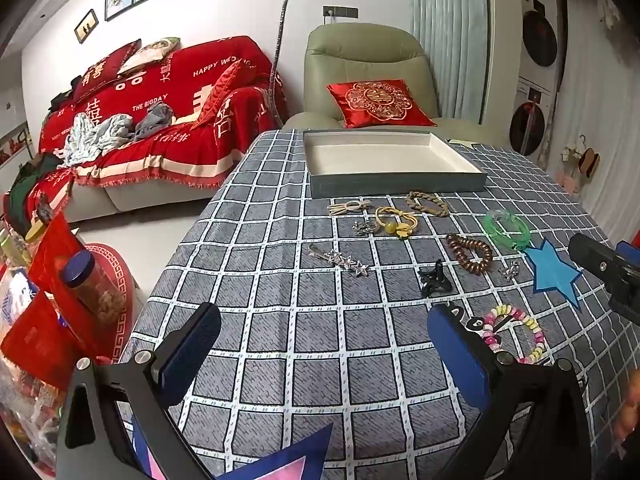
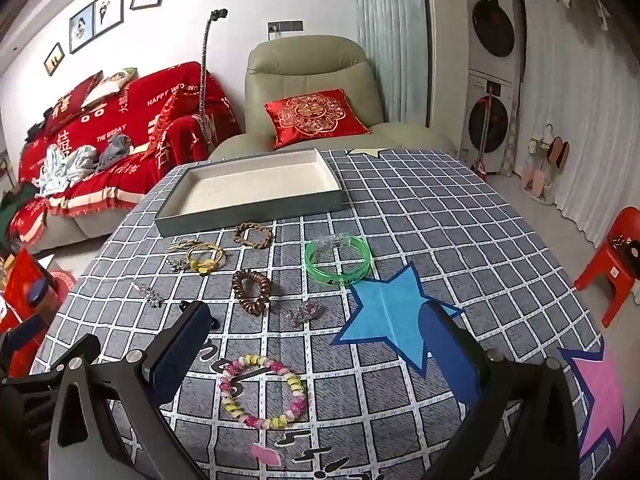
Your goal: Organize jewelry
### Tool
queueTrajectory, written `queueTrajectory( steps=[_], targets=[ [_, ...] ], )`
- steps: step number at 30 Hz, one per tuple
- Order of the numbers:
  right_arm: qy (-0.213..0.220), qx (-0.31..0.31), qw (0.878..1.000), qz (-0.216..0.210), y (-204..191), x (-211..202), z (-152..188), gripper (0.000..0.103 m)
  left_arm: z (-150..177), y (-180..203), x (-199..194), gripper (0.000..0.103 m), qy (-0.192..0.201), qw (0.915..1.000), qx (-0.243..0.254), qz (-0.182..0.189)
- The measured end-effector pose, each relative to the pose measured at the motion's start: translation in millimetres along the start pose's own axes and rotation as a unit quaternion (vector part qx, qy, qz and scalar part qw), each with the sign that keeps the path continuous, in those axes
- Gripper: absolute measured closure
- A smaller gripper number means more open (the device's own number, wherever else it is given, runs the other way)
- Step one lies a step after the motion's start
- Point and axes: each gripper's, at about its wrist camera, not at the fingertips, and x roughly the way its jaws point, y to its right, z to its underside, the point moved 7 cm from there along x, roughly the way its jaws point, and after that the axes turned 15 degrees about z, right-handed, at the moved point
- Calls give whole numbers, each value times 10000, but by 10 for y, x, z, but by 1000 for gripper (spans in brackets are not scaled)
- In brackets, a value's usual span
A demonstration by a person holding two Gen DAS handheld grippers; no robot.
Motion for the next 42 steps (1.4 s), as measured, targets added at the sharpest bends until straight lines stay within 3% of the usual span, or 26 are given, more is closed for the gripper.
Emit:
queueTrajectory(
  steps=[42],
  targets=[
    [20, -2, 10000, -52, -60, 11, 4, 0, 31, 30, 59, 0, -110, 9999, -84, 52]
  ],
)
